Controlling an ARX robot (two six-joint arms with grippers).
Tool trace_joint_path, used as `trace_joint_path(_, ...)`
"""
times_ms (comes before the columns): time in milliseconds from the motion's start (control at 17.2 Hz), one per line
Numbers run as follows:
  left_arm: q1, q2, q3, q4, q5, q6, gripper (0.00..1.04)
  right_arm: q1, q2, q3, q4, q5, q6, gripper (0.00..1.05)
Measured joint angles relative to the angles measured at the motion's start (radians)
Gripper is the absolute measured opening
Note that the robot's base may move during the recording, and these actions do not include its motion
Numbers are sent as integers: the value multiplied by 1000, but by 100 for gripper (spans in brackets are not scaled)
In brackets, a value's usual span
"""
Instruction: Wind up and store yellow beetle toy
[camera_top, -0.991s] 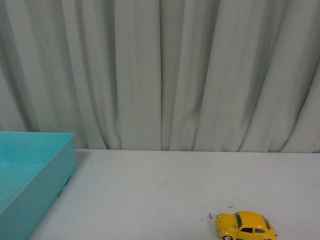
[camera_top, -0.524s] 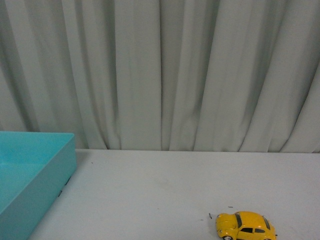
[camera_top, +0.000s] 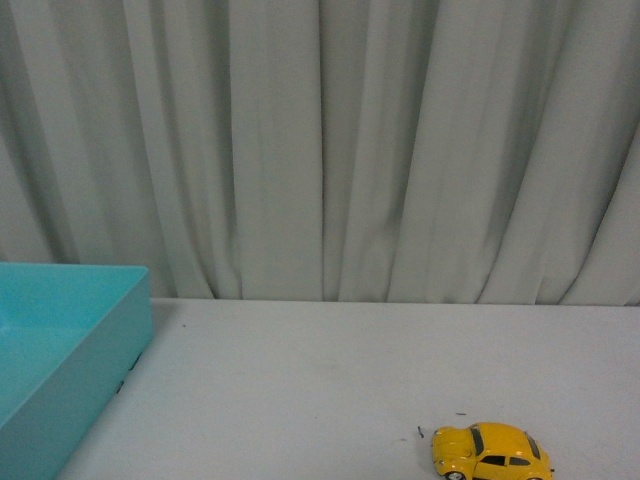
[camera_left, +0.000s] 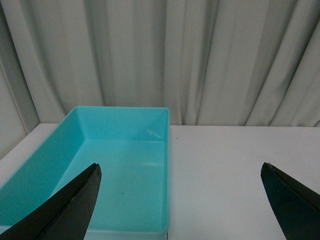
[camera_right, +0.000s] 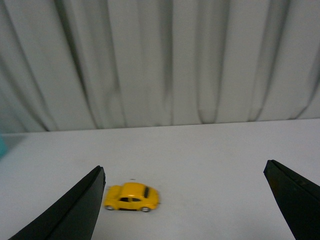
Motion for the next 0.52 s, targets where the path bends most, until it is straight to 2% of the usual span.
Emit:
trace_joint_path(58,0,0,0,0,0,0,98,12,-2,-1,24,-21,58,98)
trace_joint_path(117,0,0,0,0,0,0,98,-108,74,-2,204,-141,148,98)
trace_joint_path(175,0,0,0,0,0,0,98,-231,254,-1,393,-224,166,98)
trace_joint_path(291,0,0,0,0,0,0,98,-426,808,39,866,-350,152,98)
trace_joint_path(408,0,0,0,0,0,0,98,-433,1188,208,1154,-349,115,98)
trace_joint_path(524,0,0,0,0,-1,0,98,-352,1440,350,1176,-359,89,98)
